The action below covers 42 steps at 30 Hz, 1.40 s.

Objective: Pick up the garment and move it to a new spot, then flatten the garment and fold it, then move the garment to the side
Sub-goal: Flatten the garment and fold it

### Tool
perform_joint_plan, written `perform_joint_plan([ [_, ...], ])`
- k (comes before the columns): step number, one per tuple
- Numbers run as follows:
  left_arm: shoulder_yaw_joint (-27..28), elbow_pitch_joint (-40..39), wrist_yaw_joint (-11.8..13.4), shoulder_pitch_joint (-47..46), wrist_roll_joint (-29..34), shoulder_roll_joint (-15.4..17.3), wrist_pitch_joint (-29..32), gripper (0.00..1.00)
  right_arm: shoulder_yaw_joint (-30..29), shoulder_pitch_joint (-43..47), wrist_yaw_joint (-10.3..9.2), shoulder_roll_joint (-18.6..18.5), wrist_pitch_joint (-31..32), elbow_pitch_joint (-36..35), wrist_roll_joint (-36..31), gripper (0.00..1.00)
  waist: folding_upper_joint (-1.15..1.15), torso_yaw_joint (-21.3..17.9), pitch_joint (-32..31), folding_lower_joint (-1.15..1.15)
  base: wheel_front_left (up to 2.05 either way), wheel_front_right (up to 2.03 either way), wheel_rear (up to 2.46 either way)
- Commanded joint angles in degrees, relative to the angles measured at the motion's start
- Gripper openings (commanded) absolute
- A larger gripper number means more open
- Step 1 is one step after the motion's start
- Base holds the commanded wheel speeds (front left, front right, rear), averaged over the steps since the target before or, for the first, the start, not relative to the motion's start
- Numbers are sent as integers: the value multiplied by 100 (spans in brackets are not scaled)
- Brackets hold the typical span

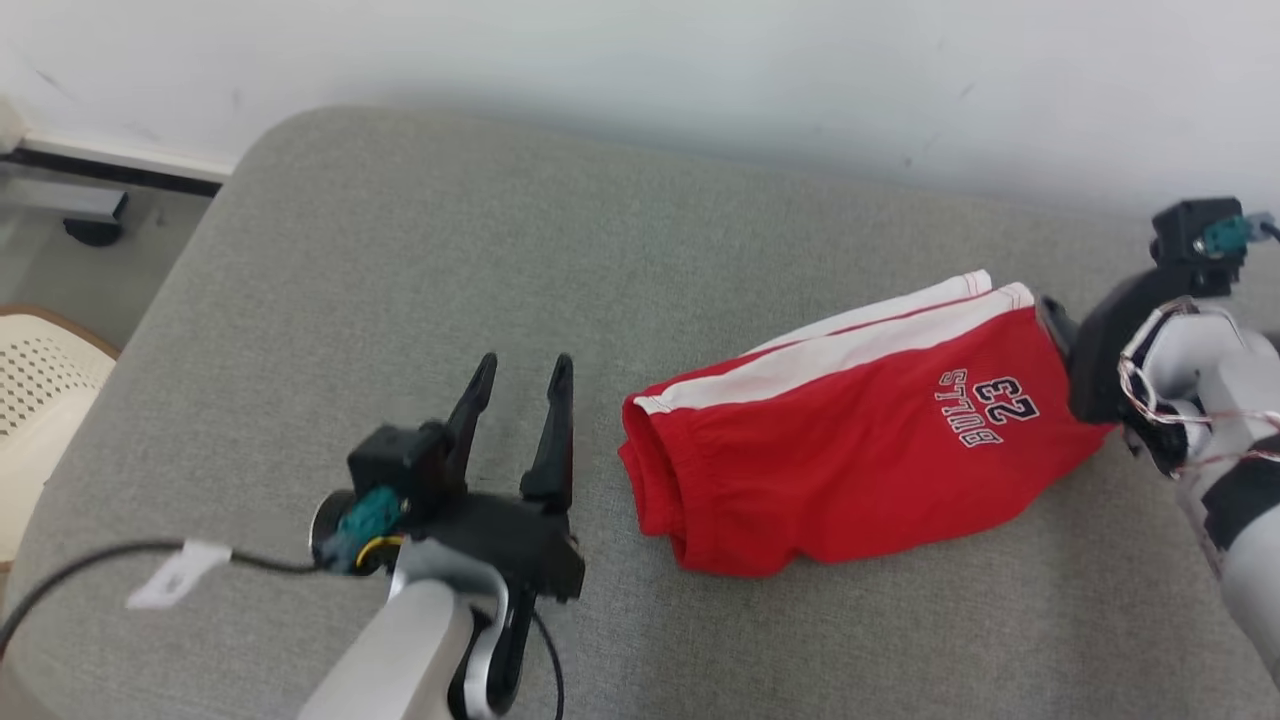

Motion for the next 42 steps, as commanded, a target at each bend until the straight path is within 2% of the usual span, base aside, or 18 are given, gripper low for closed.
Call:
perform_joint_plan([
  [1,113,-330,64,391,312,73,-12,100,-42,165,-13,-78,106,168,70,100,0,68,-279,1,0,0,0],
  [5,358,-1142,140,1128,869,135,-13,100,-278,380,-13,-156,158,603,199,100,0,221,-370,1,0,0,0],
  [11,699,-2175,204,1944,1325,38,-13,100,-783,647,-13,-232,-222,988,273,100,0,451,-145,1,0,0,0],
  [17,732,-2589,128,2294,1674,-24,-14,100,-1165,756,-13,-211,-243,1051,214,100,0,610,58,1,0,0,0],
  [24,871,-2695,50,2480,1795,-131,-14,100,-1500,1110,1,72,601,1105,-141,100,0,642,54,1,0,0,0],
  [25,893,-2686,38,2500,1802,-136,-14,100,-1498,1140,2,106,712,1115,-243,89,0,632,33,1,0,0,0],
  [26,912,-2674,49,2518,1806,-141,-14,100,-1478,1153,2,138,775,1123,-338,49,0,622,10,1,0,0,0],
  [27,925,-2662,29,2530,1812,-147,-14,100,-1462,1143,2,149,769,1123,-434,0,0,613,-12,1,0,0,0],
  [30,973,-2614,-3,2559,1827,-162,-14,100,-1395,1175,1,216,800,1121,-655,0,0,566,-108,1,0,0,0],
  [36,994,-2451,-104,2711,1770,-168,-14,100,-1515,1358,1,324,430,1100,-809,0,0,430,-515,1,0,0,0],
  [42,984,-2380,-78,2880,1709,-116,20,100,-1549,1736,-6,451,217,1092,-847,0,0,289,-890,1,0,0,0],
])
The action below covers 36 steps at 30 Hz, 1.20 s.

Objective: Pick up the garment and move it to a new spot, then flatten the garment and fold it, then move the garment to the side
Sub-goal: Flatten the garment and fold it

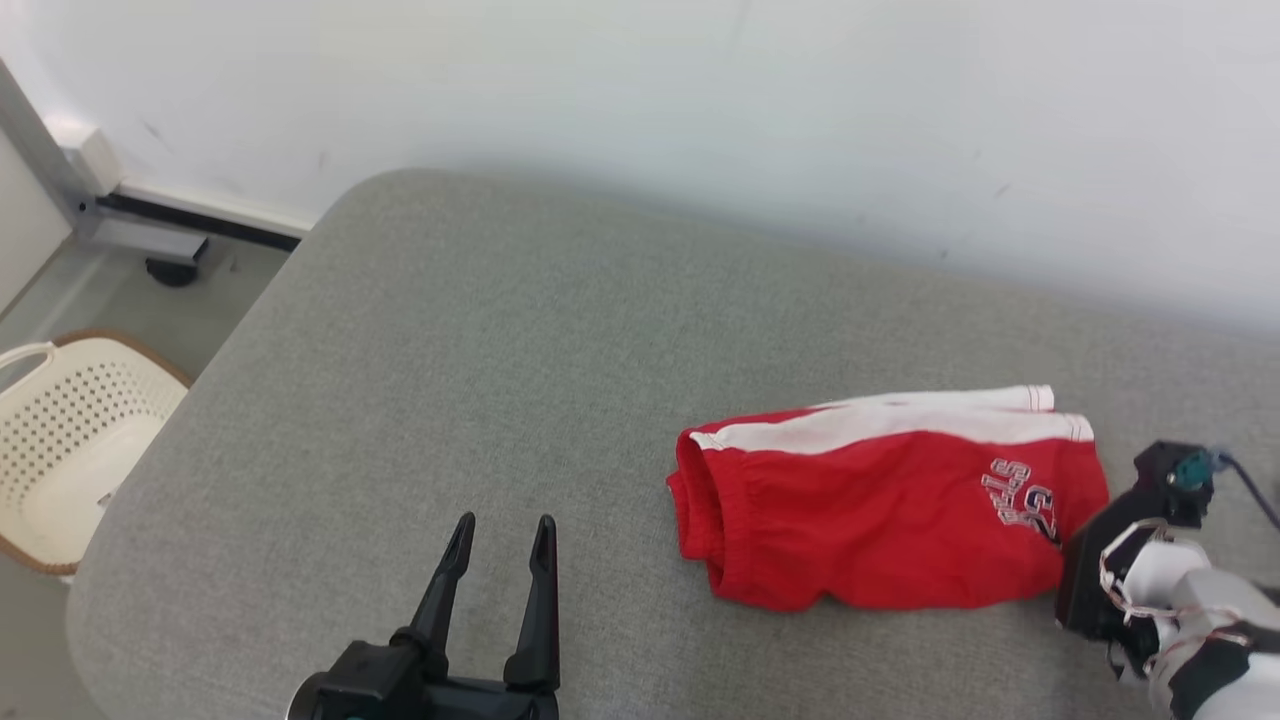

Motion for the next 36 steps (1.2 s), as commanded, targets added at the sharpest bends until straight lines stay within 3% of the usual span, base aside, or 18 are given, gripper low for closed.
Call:
perform_joint_plan([
  [1,-4,3,18,109,-7,36,15,100,0,249,3,32,3,71,-44,0,0,-134,-249,0,0,0,0],
  [15,10,-140,100,381,-135,137,108,100,-111,1001,-4,-29,-41,-343,2,0,0,-383,-612,0,0,0,0],
  [16,6,-145,104,377,-144,138,113,100,-130,1023,-4,-11,-10,-395,-6,32,0,-395,-622,0,0,0,0],
  [17,5,-149,113,374,-150,139,116,100,-145,1036,-4,25,19,-466,-3,100,0,-410,-637,0,0,0,0],
  [23,-14,-160,122,384,-171,150,133,100,-242,985,-4,-104,396,-1029,-65,100,0,-452,-704,0,0,0,0],
  [31,-46,-201,117,438,-219,156,119,100,-822,1004,-4,-564,1842,-2524,-556,100,0,-393,-706,0,0,0,0],
  [36,-54,-222,106,377,-247,147,105,100,-1421,1288,-4,-377,2586,-3516,-1063,100,0,-311,-547,0,0,0,0],
])
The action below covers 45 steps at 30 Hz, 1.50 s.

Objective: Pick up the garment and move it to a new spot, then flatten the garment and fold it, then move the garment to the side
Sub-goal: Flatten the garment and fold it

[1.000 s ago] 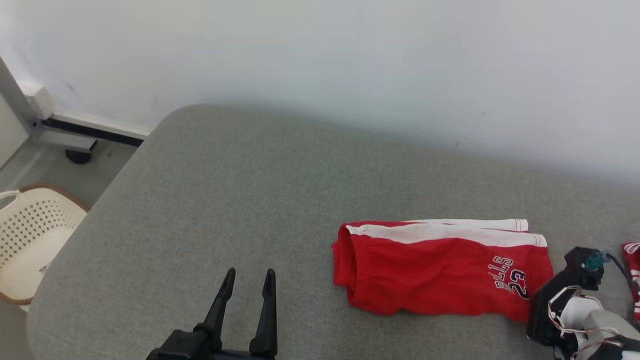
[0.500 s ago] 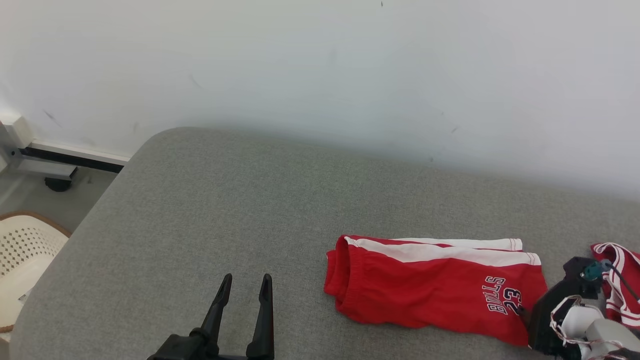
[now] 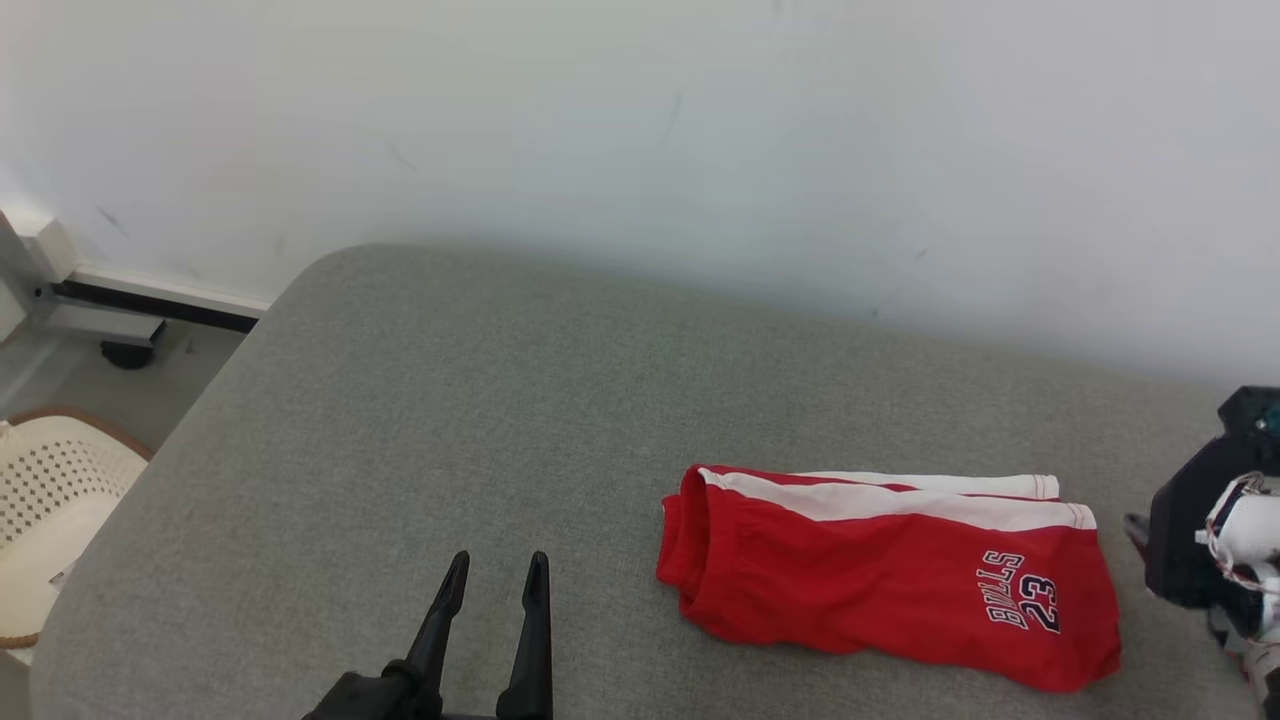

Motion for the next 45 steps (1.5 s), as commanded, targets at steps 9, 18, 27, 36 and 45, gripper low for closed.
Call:
perform_joint_plan([
  [9,-176,39,-94,-260,-32,-78,-15,100,-1089,366,-13,471,794,-493,-1024,100,0,404,651,0,0,0,0],
  [18,-218,95,-122,-469,-35,-171,-83,100,-1980,109,-13,751,742,-390,-1510,100,0,630,1213,0,0,0,0],
  [27,-226,216,-140,-595,-28,-233,-129,100,-1794,13,2,1176,1011,-161,-1515,95,0,669,1271,0,0,0,0],
  [36,-238,320,-169,-616,-63,-257,-147,100,-1498,-52,1,1116,940,-284,-1411,0,0,640,1110,0,0,0,0],
  [45,-160,389,-138,-438,-95,-162,-146,100,-1391,98,-1,793,745,-538,-1580,0,0,543,615,0,0,0,0],
])
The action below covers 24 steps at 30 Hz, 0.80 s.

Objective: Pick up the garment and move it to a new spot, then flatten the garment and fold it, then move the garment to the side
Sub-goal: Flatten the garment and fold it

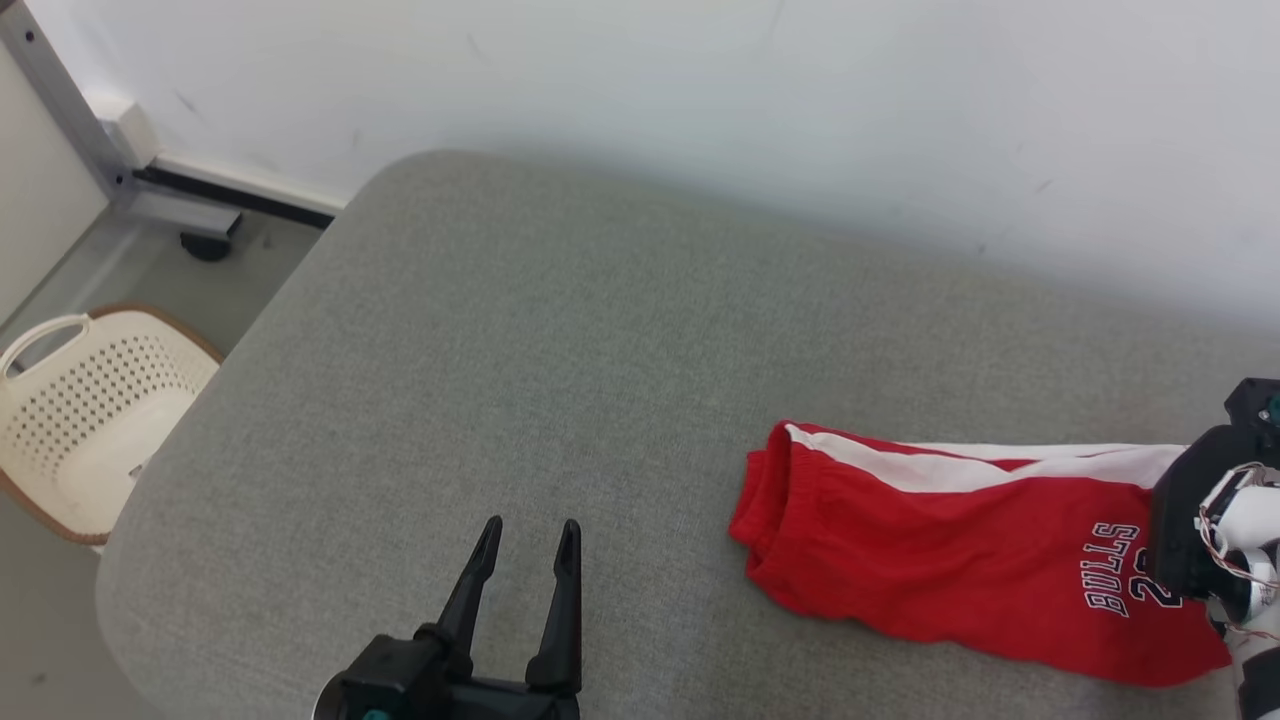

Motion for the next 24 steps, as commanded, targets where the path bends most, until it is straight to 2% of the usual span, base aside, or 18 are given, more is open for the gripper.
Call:
perform_joint_plan([
  [1,7,5,-5,100,-63,43,-14,100,61,126,13,-90,12,-64,-48,0,0,-79,-246,0,0,0,0],
  [5,-7,-17,20,194,-67,93,37,100,306,179,10,11,196,-397,326,0,0,-134,-514,0,0,0,0],
  [9,-36,-79,34,260,-84,120,68,100,817,166,10,248,491,-986,1032,0,0,-109,-677,0,0,0,0],
  [13,-69,-116,31,290,-89,148,82,100,1176,62,10,477,625,-1142,1497,0,0,24,-719,0,0,0,0],
  [17,-119,-135,31,282,-64,157,106,100,1317,-54,10,700,503,-840,1597,0,0,264,-698,0,0,0,0],
  [24,-128,-181,50,253,-63,174,110,100,1453,-416,10,969,-34,30,1266,0,0,616,-570,0,0,0,0],
])
